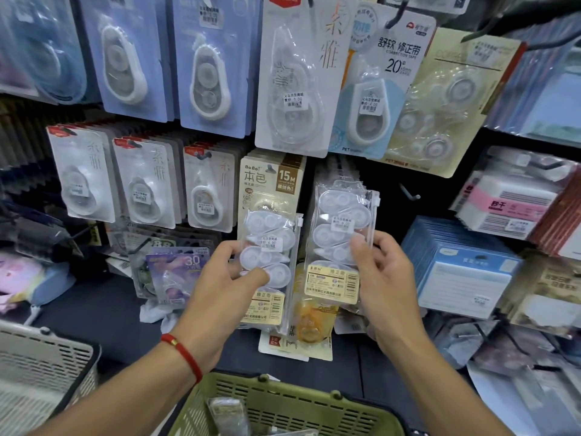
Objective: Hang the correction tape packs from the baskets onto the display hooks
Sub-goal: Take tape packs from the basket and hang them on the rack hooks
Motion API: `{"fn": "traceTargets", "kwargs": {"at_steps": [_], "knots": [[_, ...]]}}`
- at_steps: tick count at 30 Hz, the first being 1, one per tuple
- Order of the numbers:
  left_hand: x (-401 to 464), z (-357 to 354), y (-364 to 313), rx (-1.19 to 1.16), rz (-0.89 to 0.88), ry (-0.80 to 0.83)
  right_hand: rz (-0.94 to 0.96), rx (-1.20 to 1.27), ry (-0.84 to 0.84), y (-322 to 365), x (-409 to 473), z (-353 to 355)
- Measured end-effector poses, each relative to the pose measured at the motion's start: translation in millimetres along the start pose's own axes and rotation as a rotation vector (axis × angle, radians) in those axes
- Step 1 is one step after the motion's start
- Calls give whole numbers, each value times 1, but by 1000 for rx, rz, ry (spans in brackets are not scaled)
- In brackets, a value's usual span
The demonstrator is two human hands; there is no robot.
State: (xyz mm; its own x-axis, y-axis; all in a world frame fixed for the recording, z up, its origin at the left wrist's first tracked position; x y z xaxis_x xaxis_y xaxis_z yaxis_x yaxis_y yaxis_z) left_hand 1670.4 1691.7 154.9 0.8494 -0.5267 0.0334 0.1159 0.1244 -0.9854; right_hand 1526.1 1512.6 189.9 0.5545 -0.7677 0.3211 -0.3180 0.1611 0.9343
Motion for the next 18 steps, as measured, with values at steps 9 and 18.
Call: {"fn": "traceTargets", "kwargs": {"at_steps": [9, 18], "knots": [[-1, 2, -3, -45, 0, -12, -31, 7, 7, 0, 3, 1], [-4, -4, -5, -83, -58, 58, -180, -341, 164, -29, -6, 0]]}}
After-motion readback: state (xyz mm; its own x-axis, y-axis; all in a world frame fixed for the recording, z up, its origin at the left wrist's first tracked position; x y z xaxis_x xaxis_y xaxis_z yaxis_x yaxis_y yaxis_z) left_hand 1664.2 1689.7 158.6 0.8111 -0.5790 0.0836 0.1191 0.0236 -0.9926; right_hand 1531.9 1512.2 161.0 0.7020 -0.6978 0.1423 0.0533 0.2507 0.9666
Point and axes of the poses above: each hand's wrist, its own x-axis towards the middle knuckle, its own z-axis out of the back of the hand, y = z × x, the point moved 6 cm from there along x, towards the middle knuckle, and after that the axes turned 11 degrees about x, right-handed, at the moved point
